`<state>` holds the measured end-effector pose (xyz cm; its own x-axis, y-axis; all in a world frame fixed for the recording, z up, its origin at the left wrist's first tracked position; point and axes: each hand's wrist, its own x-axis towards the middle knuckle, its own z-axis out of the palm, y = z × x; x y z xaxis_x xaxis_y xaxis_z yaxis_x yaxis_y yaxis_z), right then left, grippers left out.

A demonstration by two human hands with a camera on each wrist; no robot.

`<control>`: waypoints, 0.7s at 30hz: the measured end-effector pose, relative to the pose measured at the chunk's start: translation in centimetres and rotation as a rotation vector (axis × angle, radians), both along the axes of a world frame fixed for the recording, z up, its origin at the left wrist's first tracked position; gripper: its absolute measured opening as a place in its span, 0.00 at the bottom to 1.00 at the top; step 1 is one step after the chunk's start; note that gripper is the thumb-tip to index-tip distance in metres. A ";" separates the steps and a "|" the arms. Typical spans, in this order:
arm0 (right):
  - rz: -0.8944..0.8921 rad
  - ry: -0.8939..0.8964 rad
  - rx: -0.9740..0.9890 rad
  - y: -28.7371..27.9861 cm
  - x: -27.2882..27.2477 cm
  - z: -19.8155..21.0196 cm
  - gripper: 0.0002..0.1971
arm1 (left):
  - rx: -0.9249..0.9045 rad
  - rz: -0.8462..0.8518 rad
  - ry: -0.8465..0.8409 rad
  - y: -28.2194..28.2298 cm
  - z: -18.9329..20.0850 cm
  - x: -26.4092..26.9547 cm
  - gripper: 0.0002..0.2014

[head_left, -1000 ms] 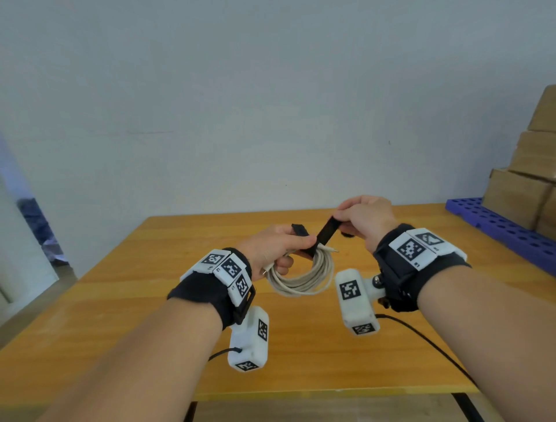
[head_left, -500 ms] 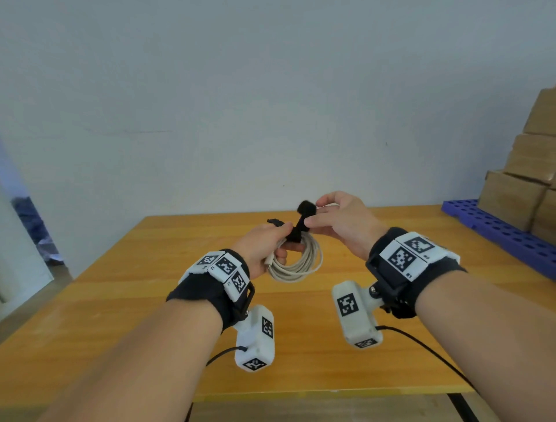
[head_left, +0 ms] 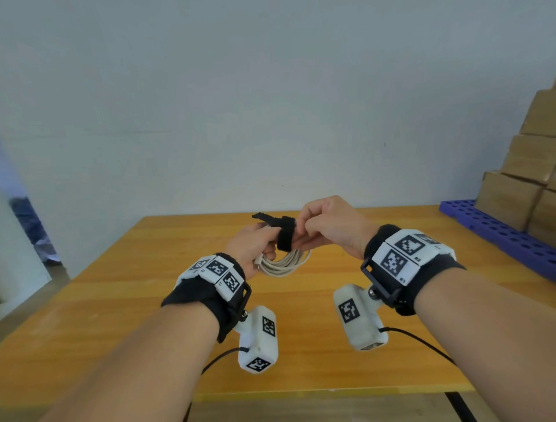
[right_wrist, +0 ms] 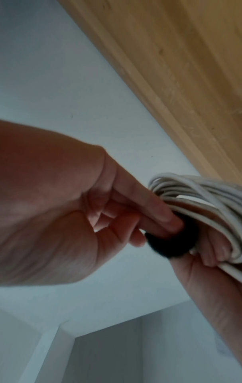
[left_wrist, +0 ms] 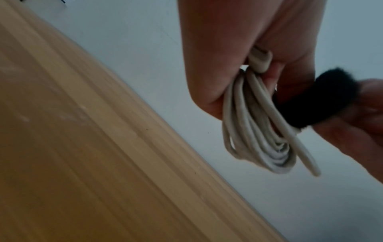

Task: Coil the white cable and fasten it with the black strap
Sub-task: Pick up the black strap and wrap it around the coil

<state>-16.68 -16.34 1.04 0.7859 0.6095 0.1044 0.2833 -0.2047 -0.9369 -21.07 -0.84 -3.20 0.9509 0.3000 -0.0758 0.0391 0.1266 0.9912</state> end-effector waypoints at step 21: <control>-0.035 -0.006 -0.121 0.0 1.0 -2.0 0.22 | 0.561 0.038 -0.033 -0.9 0.7 -0.9 0.14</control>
